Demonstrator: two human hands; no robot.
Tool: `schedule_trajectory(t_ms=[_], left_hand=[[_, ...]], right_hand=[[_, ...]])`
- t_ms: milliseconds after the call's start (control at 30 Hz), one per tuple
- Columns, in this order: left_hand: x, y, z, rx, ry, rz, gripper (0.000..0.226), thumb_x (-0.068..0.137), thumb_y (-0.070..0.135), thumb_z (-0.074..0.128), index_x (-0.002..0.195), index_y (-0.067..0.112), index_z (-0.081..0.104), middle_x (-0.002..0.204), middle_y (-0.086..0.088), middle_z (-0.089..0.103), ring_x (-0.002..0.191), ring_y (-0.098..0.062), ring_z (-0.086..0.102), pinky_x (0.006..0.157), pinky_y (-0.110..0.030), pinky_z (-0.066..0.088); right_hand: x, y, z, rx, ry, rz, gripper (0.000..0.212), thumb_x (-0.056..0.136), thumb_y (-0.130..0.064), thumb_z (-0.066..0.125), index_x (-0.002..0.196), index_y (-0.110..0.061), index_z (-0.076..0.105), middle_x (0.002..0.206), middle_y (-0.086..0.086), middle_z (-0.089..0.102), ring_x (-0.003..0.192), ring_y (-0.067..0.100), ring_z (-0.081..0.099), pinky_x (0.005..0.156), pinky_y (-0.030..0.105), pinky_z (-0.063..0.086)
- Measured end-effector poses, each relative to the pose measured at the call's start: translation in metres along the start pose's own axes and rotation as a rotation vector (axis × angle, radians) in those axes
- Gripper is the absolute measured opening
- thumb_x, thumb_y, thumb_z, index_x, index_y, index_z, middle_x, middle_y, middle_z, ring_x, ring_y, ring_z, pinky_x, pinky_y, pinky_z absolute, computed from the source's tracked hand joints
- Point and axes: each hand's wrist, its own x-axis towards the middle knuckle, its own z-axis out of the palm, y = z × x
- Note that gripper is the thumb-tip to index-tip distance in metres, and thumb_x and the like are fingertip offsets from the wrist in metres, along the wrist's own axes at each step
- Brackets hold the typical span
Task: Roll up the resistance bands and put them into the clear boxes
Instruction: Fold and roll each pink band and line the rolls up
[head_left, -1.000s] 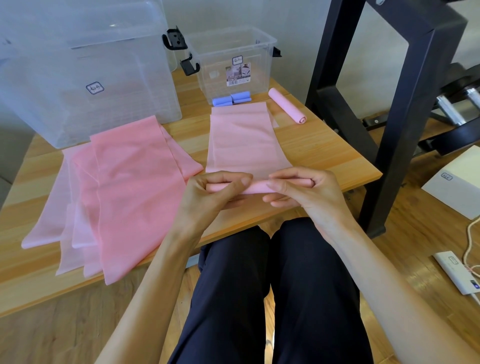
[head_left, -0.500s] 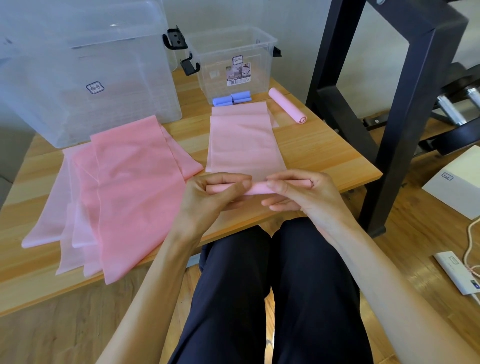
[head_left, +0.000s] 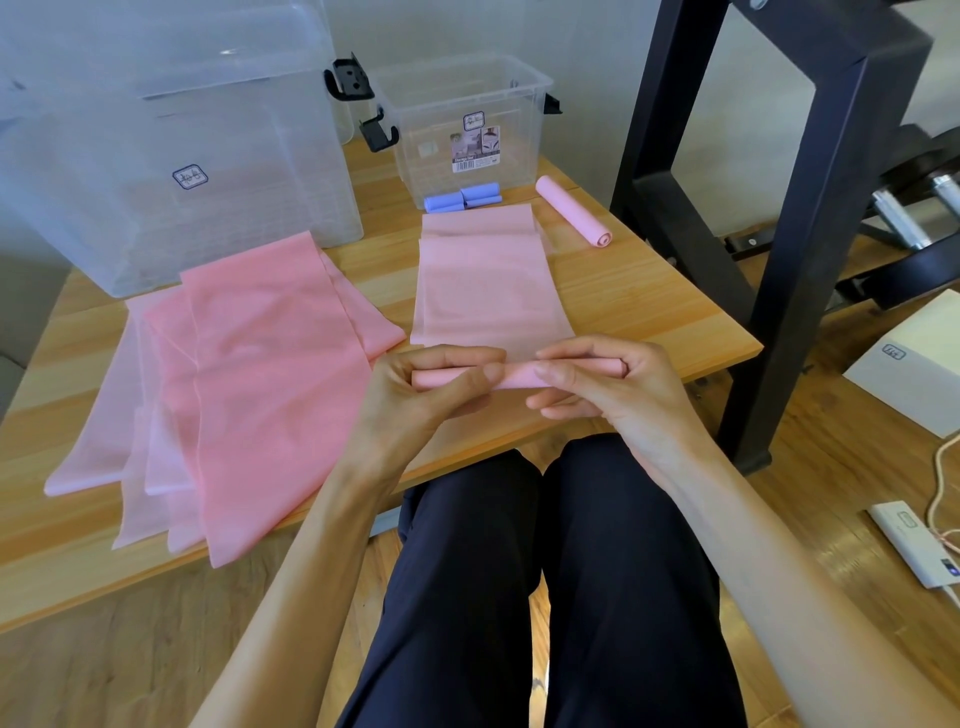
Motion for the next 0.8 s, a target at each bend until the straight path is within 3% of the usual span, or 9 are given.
schedule_trajectory(t_ms=[100,267,367,467,633,800], left_hand=[[-0.0007,-0.0009,-0.0006,0.041,-0.014,0.046,0.021,0.069,0.021,0.077,0.089,0.018,0.077,0.088,0.004,0.077,0.084,-0.011,0.071,0.08,-0.024,0.058],[0.0014,-0.0017,0.0012,0.011,0.037,0.004,0.009,0.082,0.016,0.074,0.09,0.013,0.077,0.09,0.0,0.077,0.083,-0.014,0.073,0.07,-0.02,0.057],[0.001,-0.0011,-0.0005,0.014,0.013,0.001,0.017,0.076,0.021,0.075,0.092,0.015,0.077,0.092,0.0,0.077,0.087,-0.014,0.073,0.074,-0.022,0.057],[0.0002,-0.001,-0.0023,0.064,-0.022,0.034,0.023,0.07,0.022,0.077,0.092,0.017,0.076,0.09,0.003,0.077,0.085,-0.012,0.071,0.079,-0.023,0.058],[0.0023,-0.0015,0.0011,0.016,0.033,0.003,0.015,0.076,0.022,0.074,0.089,0.015,0.077,0.088,0.002,0.077,0.081,-0.012,0.073,0.071,-0.021,0.058],[0.0004,-0.0006,0.0015,0.026,-0.016,0.023,0.02,0.071,0.022,0.075,0.091,0.016,0.076,0.089,0.005,0.077,0.083,-0.011,0.072,0.072,-0.019,0.056]], right_hand=[[0.0,0.0005,0.0002,0.005,0.017,0.014,0.019,0.083,-0.014,0.073,0.099,-0.005,0.073,0.086,0.013,0.076,0.074,0.027,0.075,0.062,0.025,0.06],[-0.0008,0.0006,0.0008,0.028,-0.032,0.029,0.03,0.077,-0.017,0.076,0.105,-0.006,0.071,0.091,0.014,0.076,0.082,0.029,0.075,0.069,0.028,0.061],[-0.0005,0.0008,0.0004,0.012,-0.008,0.006,0.024,0.08,-0.01,0.075,0.103,-0.003,0.072,0.088,0.016,0.075,0.08,0.028,0.075,0.066,0.026,0.06],[0.0004,0.0009,0.001,-0.004,0.029,0.024,0.02,0.082,-0.015,0.075,0.099,-0.005,0.073,0.085,0.013,0.076,0.074,0.027,0.075,0.062,0.025,0.06],[0.0002,0.0009,0.0005,0.015,-0.022,0.054,0.024,0.079,-0.013,0.076,0.101,-0.004,0.072,0.09,0.013,0.076,0.08,0.028,0.075,0.068,0.027,0.061],[0.0005,0.0005,0.0,-0.01,0.038,0.039,0.02,0.081,-0.016,0.076,0.098,-0.006,0.073,0.084,0.012,0.076,0.074,0.027,0.075,0.062,0.025,0.06]])
